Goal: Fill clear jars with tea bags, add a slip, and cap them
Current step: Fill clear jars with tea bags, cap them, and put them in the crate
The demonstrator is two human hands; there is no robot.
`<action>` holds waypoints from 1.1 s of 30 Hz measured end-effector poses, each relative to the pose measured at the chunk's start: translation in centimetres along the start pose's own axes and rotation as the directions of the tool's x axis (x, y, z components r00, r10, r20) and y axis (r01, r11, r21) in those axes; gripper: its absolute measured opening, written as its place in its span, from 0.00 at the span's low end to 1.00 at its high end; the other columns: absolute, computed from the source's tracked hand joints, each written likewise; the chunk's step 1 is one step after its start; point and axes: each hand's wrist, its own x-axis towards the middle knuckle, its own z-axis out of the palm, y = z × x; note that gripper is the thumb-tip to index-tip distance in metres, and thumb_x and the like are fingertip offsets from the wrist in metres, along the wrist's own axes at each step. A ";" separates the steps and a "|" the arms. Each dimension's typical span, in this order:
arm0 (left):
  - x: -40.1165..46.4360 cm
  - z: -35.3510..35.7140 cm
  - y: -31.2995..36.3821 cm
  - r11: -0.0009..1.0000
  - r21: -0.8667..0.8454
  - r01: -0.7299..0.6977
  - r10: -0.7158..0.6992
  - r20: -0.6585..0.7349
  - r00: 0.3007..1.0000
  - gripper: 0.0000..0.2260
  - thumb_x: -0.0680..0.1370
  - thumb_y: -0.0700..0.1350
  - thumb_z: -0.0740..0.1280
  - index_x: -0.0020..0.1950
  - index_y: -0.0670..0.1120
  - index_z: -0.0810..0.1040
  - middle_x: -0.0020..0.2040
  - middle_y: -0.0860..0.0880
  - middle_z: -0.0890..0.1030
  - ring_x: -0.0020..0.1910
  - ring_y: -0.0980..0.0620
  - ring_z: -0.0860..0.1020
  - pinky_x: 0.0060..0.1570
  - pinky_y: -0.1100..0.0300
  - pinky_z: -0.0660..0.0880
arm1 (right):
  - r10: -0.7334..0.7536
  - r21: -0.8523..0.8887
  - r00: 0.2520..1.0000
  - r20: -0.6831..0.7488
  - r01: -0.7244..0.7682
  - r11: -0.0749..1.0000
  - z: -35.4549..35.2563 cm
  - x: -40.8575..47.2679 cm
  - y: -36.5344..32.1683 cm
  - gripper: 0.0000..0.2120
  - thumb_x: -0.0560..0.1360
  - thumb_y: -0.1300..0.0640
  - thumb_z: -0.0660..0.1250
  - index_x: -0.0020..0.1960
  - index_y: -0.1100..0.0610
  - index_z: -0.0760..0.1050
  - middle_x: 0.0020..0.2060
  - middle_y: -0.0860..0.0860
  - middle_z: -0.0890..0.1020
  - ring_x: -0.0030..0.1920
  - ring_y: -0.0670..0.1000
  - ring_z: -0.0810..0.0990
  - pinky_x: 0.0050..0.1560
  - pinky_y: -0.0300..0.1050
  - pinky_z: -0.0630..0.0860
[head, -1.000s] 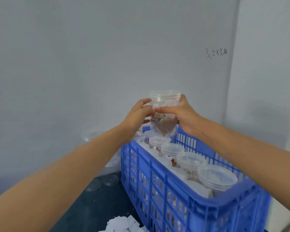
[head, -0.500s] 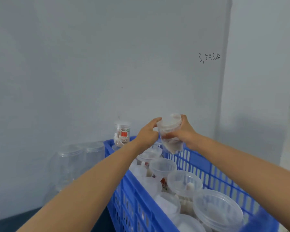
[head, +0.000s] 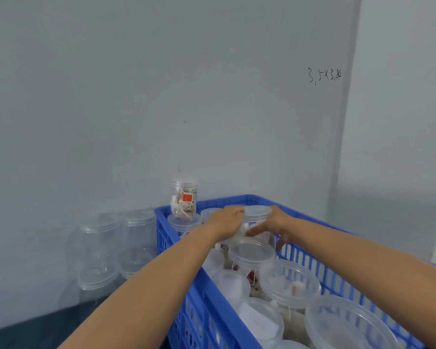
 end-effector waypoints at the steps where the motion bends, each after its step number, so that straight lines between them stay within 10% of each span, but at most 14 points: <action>1: 0.0 0.1 -0.1 0.999 0.040 0.009 -0.010 0.022 1.000 0.20 0.85 0.45 0.47 0.75 0.44 0.65 0.75 0.45 0.65 0.73 0.46 0.65 0.71 0.55 0.59 | 0.029 -0.012 0.999 0.018 -0.029 0.999 0.3 0.1 0.3 0.39 0.62 0.62 0.81 0.68 0.60 0.67 0.62 0.61 0.74 0.62 0.66 0.73 0.48 0.74 0.75; 14: 0.1 0.3 -0.5 0.955 0.297 -0.013 -0.009 0.073 0.997 0.16 0.84 0.40 0.50 0.59 0.39 0.76 0.62 0.40 0.77 0.57 0.44 0.76 0.56 0.53 0.71 | 0.013 0.042 0.988 0.156 -0.019 0.999 1.7 1.5 2.5 0.12 0.71 0.65 0.72 0.43 0.54 0.70 0.42 0.49 0.78 0.42 0.49 0.79 0.35 0.47 0.81; 20: -0.1 0.4 -0.6 0.944 0.328 -0.030 0.003 0.082 0.997 0.15 0.84 0.42 0.51 0.63 0.41 0.75 0.63 0.42 0.77 0.59 0.43 0.75 0.61 0.50 0.72 | 0.094 -0.080 0.977 0.192 -0.080 0.994 0.7 1.0 1.3 0.32 0.72 0.75 0.65 0.71 0.57 0.62 0.63 0.59 0.74 0.56 0.56 0.78 0.38 0.49 0.81; 25: -0.5 0.4 -0.6 0.947 0.320 -0.032 0.006 0.084 0.996 0.17 0.84 0.46 0.49 0.59 0.42 0.76 0.61 0.42 0.77 0.57 0.44 0.74 0.60 0.47 0.72 | 0.070 -0.067 0.986 0.153 -0.060 0.996 0.2 0.4 0.8 0.17 0.74 0.72 0.58 0.59 0.58 0.71 0.44 0.55 0.76 0.39 0.49 0.72 0.37 0.43 0.78; 30: -1.5 0.0 0.0 0.956 0.292 -0.027 0.018 0.033 0.999 0.18 0.84 0.49 0.50 0.62 0.43 0.75 0.63 0.41 0.76 0.59 0.43 0.74 0.61 0.47 0.71 | 0.100 -0.137 0.984 0.144 -0.080 0.987 0.0 -1.2 -0.2 0.26 0.78 0.70 0.58 0.73 0.57 0.61 0.70 0.61 0.66 0.68 0.59 0.68 0.60 0.59 0.75; 33: -2.8 -0.5 0.3 0.991 0.131 -0.030 0.037 -0.047 0.998 0.19 0.83 0.48 0.54 0.74 0.49 0.67 0.73 0.46 0.69 0.70 0.45 0.69 0.69 0.49 0.66 | 0.039 -0.277 0.998 0.050 -0.023 0.961 0.0 -2.7 -1.7 0.24 0.78 0.70 0.55 0.73 0.60 0.60 0.69 0.62 0.65 0.62 0.59 0.69 0.61 0.58 0.74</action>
